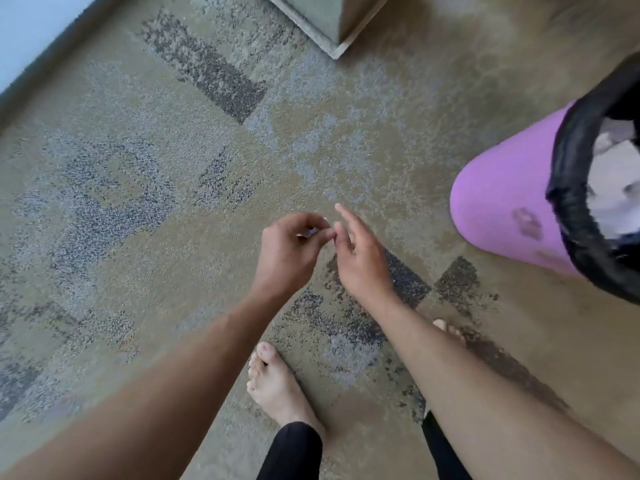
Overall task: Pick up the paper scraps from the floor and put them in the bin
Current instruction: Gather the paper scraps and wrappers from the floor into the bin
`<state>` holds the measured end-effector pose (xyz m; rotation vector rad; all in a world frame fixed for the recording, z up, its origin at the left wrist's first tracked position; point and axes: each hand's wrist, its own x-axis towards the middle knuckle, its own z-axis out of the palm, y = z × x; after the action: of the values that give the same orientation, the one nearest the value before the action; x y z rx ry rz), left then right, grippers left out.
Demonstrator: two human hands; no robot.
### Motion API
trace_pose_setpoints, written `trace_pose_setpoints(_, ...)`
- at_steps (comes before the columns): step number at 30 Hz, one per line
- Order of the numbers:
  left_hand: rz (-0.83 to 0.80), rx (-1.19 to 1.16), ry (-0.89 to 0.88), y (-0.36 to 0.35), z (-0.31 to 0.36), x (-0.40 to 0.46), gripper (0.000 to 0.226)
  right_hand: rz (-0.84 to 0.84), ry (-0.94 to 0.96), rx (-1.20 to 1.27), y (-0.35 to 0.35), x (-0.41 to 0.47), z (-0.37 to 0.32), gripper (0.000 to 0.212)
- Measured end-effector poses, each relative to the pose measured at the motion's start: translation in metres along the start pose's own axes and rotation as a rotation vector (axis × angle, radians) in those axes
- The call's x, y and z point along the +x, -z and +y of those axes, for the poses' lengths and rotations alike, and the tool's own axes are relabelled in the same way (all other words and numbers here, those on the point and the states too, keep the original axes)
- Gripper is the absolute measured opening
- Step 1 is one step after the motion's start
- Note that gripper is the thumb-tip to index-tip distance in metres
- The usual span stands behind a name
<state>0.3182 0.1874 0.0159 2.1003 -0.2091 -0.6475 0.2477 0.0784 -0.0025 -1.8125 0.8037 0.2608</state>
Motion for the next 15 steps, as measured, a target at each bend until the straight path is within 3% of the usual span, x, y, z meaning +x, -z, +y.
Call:
trace_pose_setpoints(3,-0.041,-0.166,-0.051,-0.016,0.058,-0.013,0.013,0.050,-0.124,0.540,0.042,-0.024,-0.023,0.032)
trace_pose_setpoints(5,-0.085,-0.294,-0.056,-0.028,0.089,-0.021,0.006,0.119,-0.105,0.725,0.076,-0.042,-0.036,0.026)
trace_pose_setpoints(8,-0.145,-0.399,-0.070,-0.051,0.135,-0.033,0.011,0.220,-0.088,0.841,0.129,-0.067,-0.046,0.020)
trace_pose_setpoints(15,-0.184,-0.369,-0.181,-0.118,0.236,-0.056,0.012,0.391,-0.081,0.852,0.243,-0.098,-0.040,0.017)
